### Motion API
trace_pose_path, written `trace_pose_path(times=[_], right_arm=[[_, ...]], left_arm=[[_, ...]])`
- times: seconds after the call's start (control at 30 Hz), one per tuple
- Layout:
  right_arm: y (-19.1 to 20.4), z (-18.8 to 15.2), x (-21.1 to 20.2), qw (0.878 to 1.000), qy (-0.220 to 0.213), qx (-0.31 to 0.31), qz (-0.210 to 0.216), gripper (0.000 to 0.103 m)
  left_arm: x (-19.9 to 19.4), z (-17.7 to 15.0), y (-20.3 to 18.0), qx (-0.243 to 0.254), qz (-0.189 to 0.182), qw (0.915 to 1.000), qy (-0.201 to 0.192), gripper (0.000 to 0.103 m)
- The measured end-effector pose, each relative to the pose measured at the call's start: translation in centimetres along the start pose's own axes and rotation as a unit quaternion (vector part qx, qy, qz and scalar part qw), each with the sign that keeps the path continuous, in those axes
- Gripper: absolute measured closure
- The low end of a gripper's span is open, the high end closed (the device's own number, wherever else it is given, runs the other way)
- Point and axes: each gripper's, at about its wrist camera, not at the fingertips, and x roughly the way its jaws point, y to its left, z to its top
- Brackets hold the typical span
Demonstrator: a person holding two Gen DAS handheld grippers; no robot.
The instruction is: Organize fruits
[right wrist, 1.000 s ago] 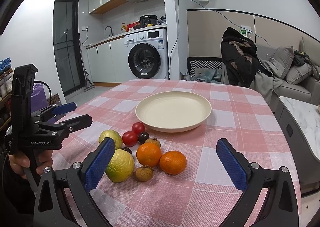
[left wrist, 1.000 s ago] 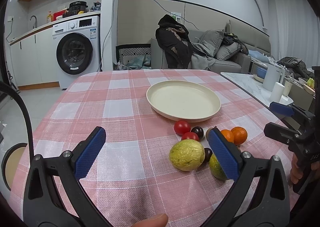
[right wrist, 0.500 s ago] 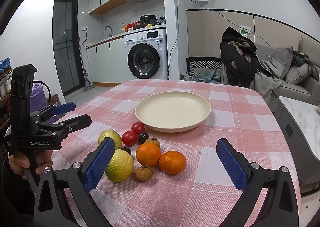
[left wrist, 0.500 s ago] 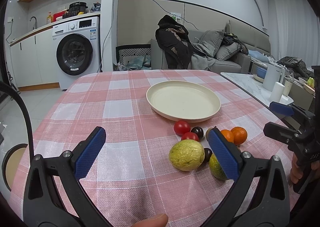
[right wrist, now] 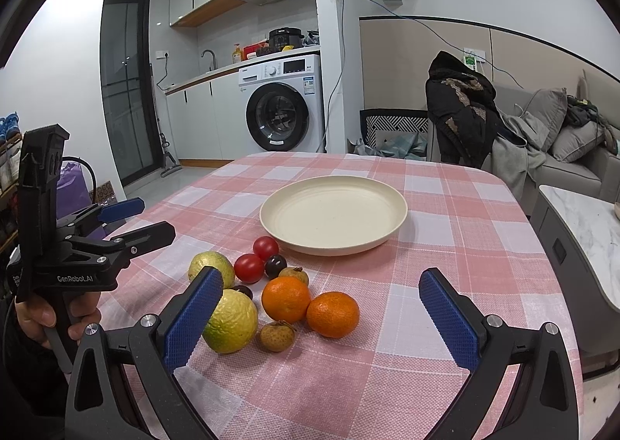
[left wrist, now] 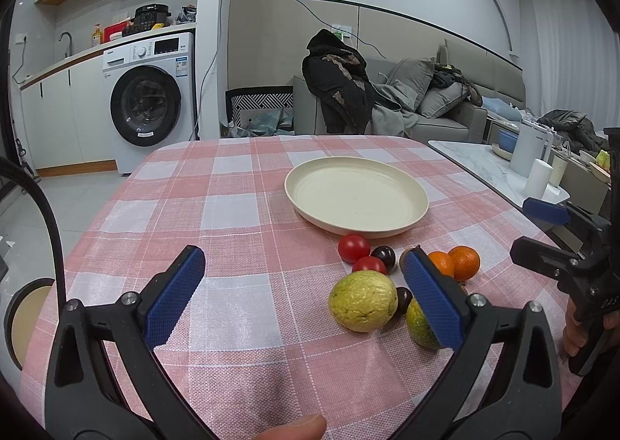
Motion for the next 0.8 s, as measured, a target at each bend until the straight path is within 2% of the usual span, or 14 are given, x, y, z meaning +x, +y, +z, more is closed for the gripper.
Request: trace_pose_path(times=[0.67, 0.8], right_arm=[[-0.19, -0.2, 0.21, 1.0, 0.006, 0.001, -0.006, 0.0], [-0.39, -0.26, 0.54, 1.0, 0.015, 0.005, -0.012, 0.0]], left_arm=[[0.0, -0.1, -0.08, 0.004, -0.003, 1.0, 0.0, 0.001], [0.25, -0.17, -0.08, 0.005, -0.006, 0.9999, 0.01, 0.001]])
